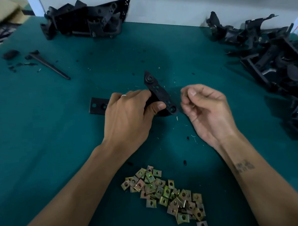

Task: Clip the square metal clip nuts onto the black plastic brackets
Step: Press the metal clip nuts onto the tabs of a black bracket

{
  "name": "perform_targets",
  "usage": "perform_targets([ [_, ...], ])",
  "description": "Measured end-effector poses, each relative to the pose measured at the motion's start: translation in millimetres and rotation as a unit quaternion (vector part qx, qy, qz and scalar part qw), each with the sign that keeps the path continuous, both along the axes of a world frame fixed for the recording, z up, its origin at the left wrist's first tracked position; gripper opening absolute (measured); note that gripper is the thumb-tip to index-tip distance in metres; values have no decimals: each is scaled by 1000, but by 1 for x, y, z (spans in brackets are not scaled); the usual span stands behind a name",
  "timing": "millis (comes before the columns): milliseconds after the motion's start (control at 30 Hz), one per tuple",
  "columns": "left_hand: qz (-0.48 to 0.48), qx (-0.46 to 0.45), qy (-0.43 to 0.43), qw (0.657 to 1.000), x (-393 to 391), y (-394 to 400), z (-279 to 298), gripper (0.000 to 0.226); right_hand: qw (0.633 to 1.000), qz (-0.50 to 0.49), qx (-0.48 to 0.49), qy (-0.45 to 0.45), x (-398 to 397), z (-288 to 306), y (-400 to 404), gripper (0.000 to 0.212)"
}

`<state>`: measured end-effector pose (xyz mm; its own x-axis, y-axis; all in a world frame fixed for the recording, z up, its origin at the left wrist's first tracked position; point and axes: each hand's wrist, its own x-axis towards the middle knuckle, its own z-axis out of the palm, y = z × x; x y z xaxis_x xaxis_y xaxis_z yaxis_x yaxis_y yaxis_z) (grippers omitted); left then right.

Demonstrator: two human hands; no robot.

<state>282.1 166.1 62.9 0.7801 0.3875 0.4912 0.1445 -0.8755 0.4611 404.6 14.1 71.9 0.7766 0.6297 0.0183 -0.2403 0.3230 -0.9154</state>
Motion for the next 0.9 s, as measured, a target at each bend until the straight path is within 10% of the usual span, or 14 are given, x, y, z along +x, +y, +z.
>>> perform_targets([
  [900,-1,-65,-3,998,2,2,2,37,988,12,-64,-139,0,-5,13,18],
])
